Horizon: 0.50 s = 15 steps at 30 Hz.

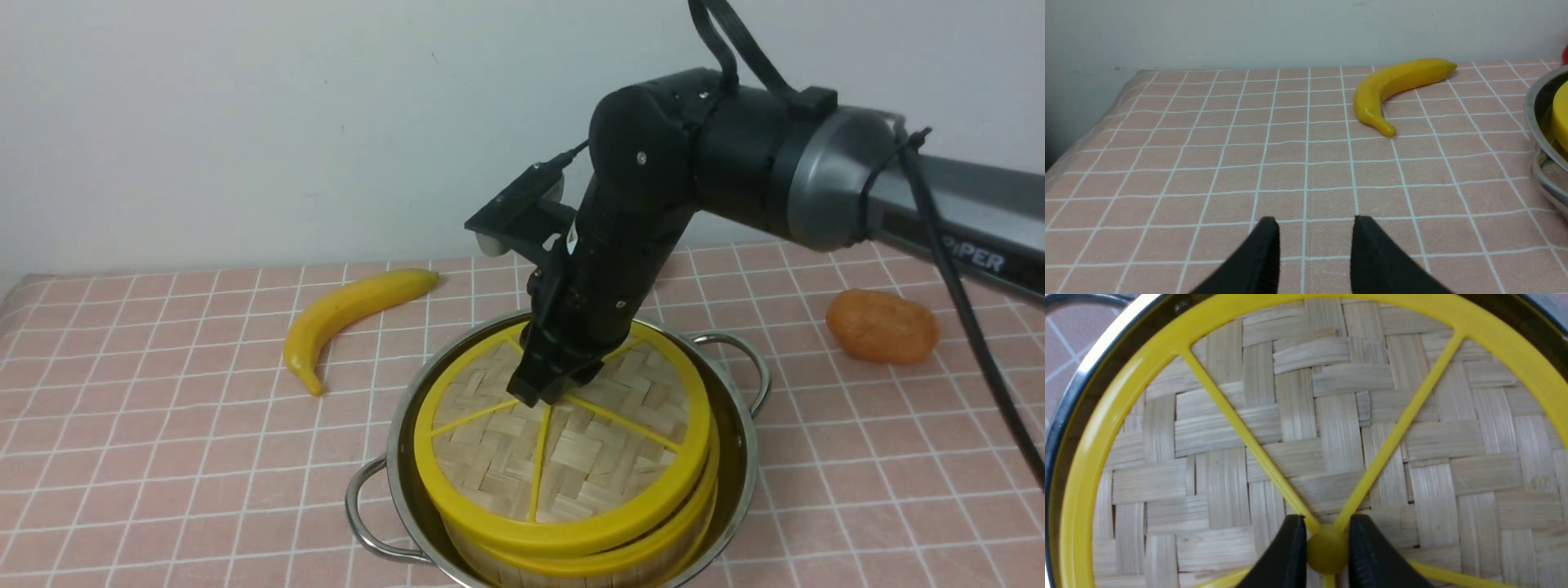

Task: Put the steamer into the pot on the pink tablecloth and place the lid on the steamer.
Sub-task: 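Place the bamboo steamer lid onto the steamer basket in the pot with the right gripper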

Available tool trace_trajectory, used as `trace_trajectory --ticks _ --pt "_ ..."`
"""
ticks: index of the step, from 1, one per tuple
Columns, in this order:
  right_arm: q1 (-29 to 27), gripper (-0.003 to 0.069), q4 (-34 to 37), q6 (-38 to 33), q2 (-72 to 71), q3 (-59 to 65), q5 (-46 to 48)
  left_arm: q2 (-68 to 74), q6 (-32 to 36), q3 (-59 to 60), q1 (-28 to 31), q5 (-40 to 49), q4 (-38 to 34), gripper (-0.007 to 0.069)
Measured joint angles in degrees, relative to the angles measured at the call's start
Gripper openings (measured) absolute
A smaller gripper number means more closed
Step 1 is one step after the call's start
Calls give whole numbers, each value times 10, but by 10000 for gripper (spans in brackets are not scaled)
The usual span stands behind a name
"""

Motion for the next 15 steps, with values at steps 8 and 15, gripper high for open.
trace_trajectory --ticks 8,15 --pt "0 142 -14 1 0 0 5 0 0 0 0 0 0 243" --pt "0 142 -11 1 -1 0 6 0 0 0 0 0 0 243"
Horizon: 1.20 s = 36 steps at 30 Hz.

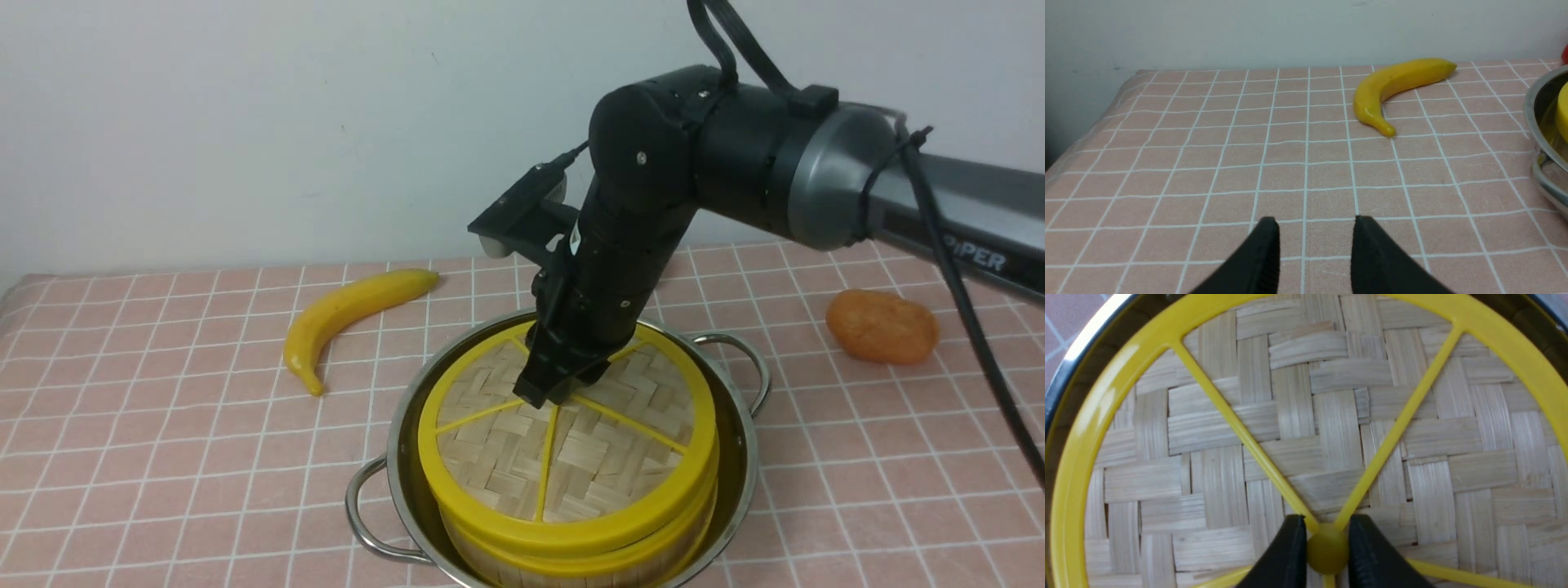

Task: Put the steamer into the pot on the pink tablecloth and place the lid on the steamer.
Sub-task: 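Place the bamboo steamer lid onto the steamer basket in the pot with the right gripper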

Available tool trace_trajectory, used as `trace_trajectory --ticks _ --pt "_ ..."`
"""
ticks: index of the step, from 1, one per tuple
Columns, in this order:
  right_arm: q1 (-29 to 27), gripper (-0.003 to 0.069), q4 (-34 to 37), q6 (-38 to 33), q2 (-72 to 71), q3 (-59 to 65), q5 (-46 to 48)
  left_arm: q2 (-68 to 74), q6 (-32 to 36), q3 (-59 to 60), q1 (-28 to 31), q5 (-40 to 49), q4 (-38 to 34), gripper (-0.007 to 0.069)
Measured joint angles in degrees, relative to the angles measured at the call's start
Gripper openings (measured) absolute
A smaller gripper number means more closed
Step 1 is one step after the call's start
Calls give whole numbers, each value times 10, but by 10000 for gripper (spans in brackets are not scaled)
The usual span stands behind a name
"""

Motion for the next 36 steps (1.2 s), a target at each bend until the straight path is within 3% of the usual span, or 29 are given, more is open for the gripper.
trace_trajectory --ticks 36 --pt "0 142 13 -26 -38 37 10 0 0 0 0 0 0 243"
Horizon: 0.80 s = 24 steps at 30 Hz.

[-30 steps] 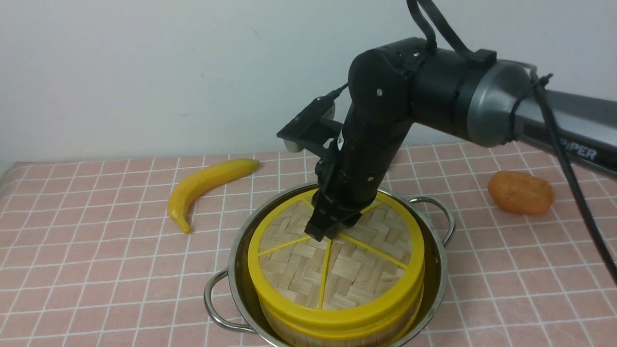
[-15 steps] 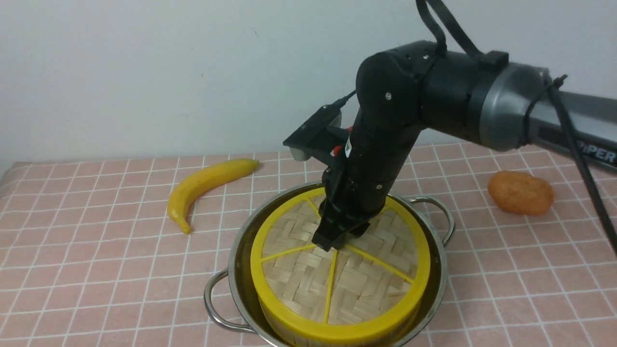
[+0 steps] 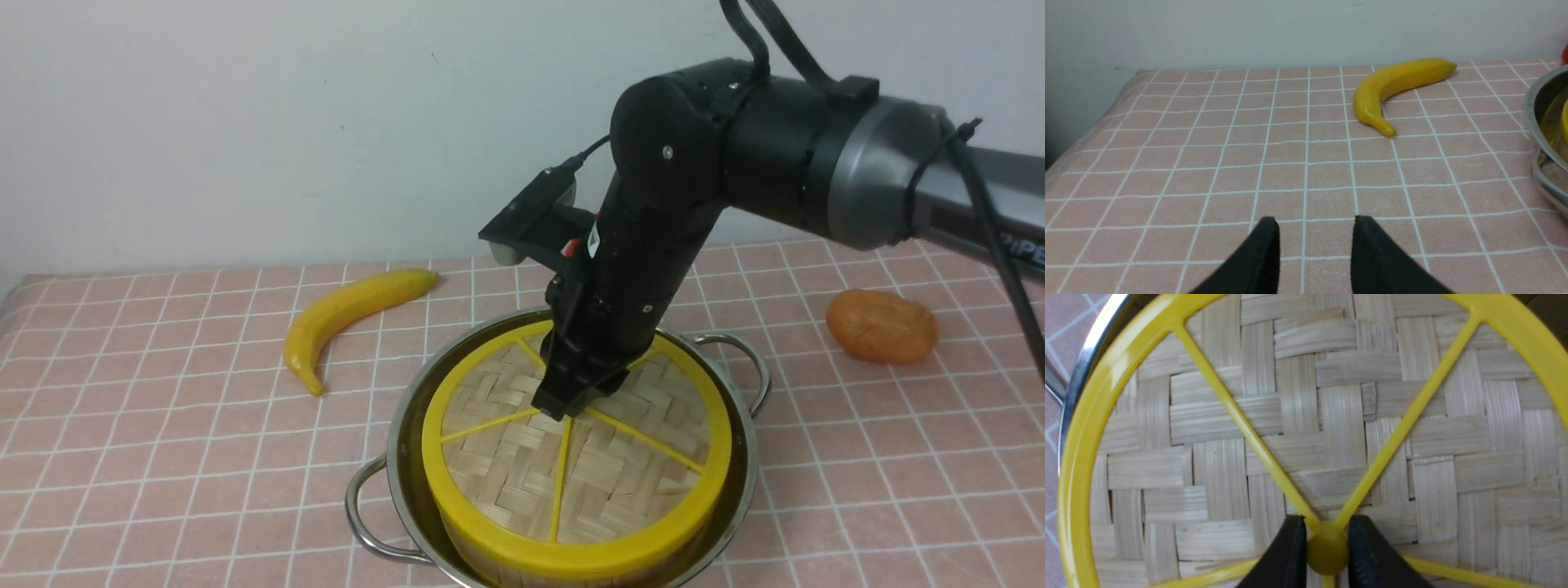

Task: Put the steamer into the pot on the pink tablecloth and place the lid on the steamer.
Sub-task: 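Place the bamboo steamer lid onto the steamer basket in the pot with the right gripper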

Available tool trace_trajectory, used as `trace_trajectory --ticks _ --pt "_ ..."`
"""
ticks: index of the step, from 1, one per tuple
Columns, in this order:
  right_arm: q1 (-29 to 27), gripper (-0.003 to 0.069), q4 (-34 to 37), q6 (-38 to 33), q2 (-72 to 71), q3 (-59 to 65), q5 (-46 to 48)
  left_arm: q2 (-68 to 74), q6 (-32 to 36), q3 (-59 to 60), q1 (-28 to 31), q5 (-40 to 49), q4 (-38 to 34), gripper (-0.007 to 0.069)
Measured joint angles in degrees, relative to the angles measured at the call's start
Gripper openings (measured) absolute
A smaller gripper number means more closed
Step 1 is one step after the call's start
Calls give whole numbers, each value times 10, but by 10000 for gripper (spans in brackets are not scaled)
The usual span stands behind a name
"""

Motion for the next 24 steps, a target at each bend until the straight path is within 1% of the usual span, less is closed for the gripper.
trace_trajectory --ticks 24 --pt "0 142 -2 -6 6 -1 -26 0 0 0 0 0 0 243"
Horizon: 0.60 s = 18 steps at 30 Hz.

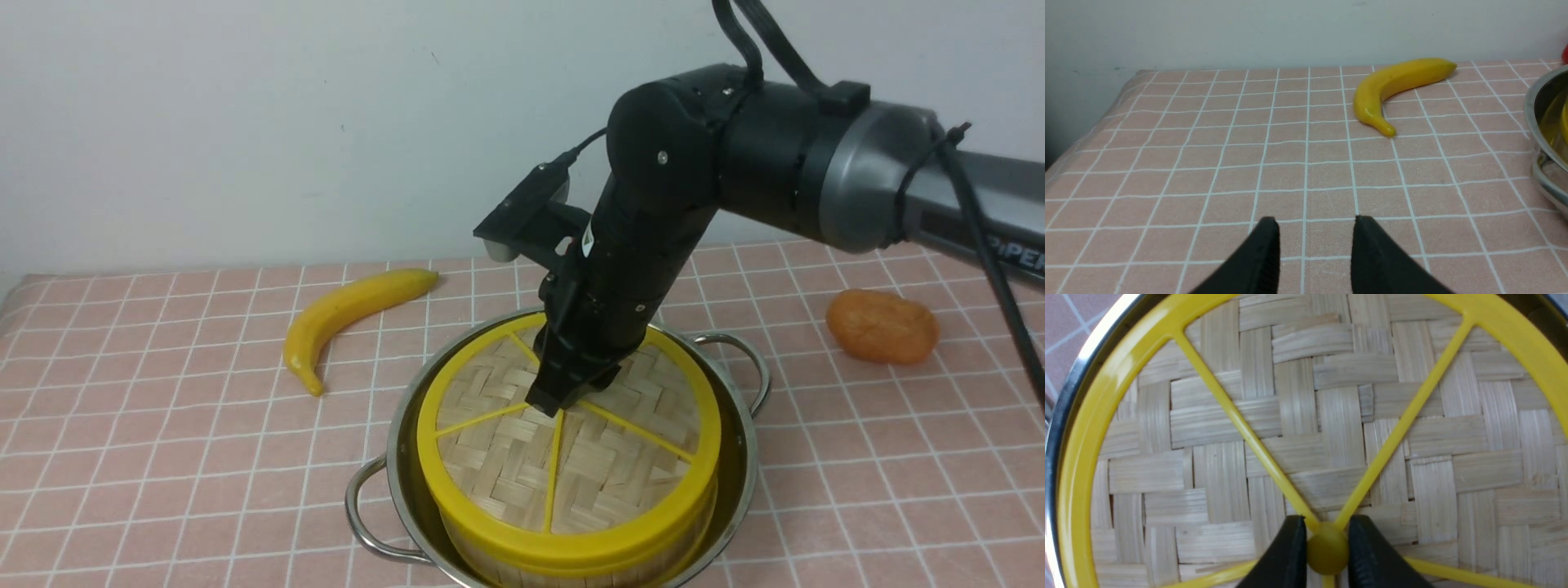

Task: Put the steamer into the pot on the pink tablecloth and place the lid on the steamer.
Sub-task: 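Place the bamboo steamer lid onto the steamer basket in the pot with the right gripper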

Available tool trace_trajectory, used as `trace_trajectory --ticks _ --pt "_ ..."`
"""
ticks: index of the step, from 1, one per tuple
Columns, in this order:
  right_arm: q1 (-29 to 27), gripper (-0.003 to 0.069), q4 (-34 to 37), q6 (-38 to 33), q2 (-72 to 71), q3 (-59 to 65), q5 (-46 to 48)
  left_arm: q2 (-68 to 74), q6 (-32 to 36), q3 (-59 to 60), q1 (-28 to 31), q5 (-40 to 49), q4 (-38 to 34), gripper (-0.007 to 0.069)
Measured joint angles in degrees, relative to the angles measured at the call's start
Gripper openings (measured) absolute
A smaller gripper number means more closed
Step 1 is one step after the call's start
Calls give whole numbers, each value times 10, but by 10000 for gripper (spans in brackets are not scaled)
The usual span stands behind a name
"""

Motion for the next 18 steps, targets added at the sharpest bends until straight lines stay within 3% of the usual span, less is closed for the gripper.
trace_trajectory --ticks 18 --pt "0 142 -13 4 8 -1 5 0 1 0 0 0 0 243"
